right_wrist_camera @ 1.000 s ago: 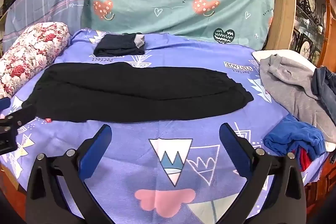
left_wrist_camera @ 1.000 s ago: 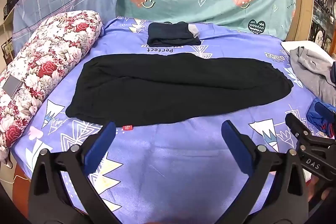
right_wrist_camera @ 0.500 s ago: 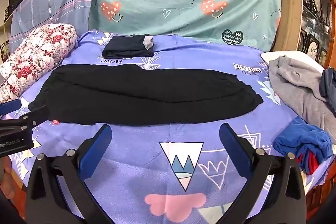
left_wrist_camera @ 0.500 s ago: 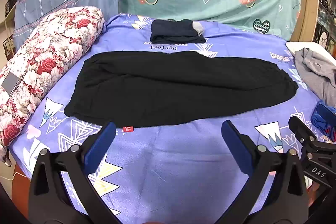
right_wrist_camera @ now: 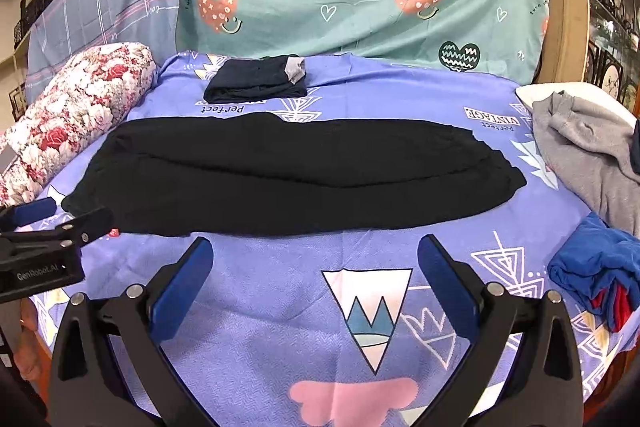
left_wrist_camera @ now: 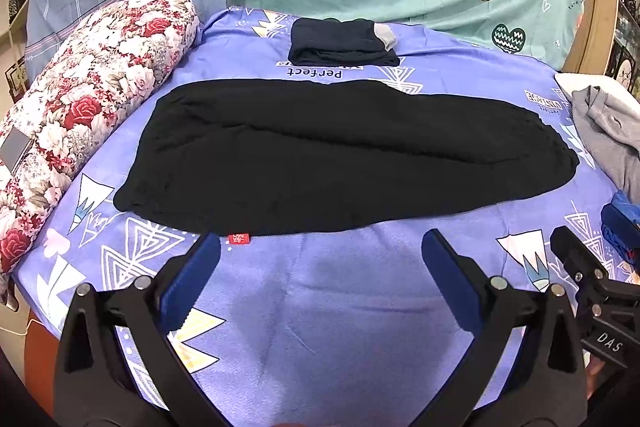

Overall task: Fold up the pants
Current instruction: 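Move both grippers toward the black pants lying flat on the bed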

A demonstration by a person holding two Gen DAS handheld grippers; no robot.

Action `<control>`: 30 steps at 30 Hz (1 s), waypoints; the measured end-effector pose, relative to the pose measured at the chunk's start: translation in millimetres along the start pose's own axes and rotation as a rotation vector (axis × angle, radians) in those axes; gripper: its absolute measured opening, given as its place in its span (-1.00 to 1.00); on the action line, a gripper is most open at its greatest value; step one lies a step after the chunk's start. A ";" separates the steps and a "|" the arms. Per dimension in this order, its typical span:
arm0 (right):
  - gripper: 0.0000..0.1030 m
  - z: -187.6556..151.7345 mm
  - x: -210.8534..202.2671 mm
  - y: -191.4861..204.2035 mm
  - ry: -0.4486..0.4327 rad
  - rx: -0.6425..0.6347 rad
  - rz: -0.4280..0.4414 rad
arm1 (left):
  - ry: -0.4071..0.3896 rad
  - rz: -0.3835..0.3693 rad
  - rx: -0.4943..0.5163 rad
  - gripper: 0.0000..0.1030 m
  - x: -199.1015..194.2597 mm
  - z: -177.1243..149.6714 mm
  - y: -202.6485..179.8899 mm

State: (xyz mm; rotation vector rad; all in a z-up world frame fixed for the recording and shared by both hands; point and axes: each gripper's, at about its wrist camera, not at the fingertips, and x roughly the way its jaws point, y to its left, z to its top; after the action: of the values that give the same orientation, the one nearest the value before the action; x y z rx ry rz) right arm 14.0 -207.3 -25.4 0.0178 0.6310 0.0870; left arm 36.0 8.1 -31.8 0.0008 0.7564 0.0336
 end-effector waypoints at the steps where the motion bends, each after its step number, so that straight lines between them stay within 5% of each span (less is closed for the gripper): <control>1: 0.97 -0.5 0.1 -0.3 0.000 0.000 0.002 | -0.001 -0.002 0.000 0.96 -0.5 -0.3 0.1; 30: 0.97 -9.8 8.0 -0.1 0.015 0.018 0.019 | 0.004 0.000 0.013 0.96 2.8 -12.0 -0.2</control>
State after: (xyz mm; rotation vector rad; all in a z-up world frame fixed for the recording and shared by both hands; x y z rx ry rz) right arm 14.6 -206.8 -38.0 0.0412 0.6465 0.1001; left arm 29.7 7.9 -42.4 0.0133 0.7611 0.0290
